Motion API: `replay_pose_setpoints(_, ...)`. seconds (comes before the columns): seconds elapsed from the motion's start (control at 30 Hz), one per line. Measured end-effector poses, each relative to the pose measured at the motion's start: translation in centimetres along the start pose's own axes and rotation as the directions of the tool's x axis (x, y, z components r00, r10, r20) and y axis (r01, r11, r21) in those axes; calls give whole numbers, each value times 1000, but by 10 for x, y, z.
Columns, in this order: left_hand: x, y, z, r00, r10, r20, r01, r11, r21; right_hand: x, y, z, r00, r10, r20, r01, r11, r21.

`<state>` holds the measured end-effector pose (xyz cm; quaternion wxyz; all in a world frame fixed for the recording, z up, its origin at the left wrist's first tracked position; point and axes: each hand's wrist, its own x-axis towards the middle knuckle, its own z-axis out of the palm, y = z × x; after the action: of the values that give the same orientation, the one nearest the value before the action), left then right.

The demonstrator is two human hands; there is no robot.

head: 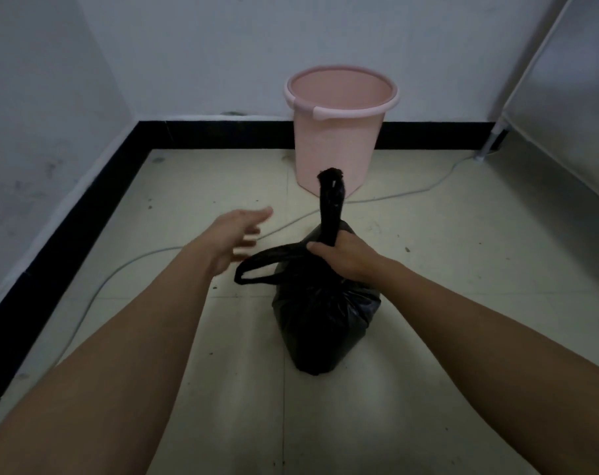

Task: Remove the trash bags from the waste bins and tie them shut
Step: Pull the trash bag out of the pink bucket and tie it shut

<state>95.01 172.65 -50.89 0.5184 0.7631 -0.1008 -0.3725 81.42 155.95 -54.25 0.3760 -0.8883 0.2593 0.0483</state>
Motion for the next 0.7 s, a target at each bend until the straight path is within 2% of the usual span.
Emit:
replay_pose_setpoints(0.1,-7,-24,12,971,-109,212,98,993,59,0,-2,-7,1000,-20,-10,21,983,182)
replay_pose_setpoints(0.17,-8,-23,12,978,-105,180,113,993,-34,-1,-4,-8,1000,14,11,-16,976,219)
replay_pose_setpoints(0.27,0,-7,0,997,-39,67,60,932,-358,-4,-2,-13,982,144,124,-176,937,301)
replay_pose_setpoints(0.37,1,2,-3,1000,0,14,9,750,-662,-5,-1,-22,935,224,277,-335,815,473)
replay_pose_setpoints(0.4,1,0,-1,1000,-15,-7,6,722,-692,-4,0,-25,916,229,330,-381,753,536)
replay_pose_setpoints(0.5,2,-13,10,996,-79,-34,38,764,-644,-4,3,-32,884,168,436,-445,587,676)
replay_pose_setpoints(0.6,-2,-24,19,991,-46,123,114,772,-626,-5,2,-34,871,71,487,-455,491,743)
replay_pose_setpoints(0.7,-3,-21,19,969,16,245,161,714,-682,-4,-1,-36,873,30,486,-452,424,785)
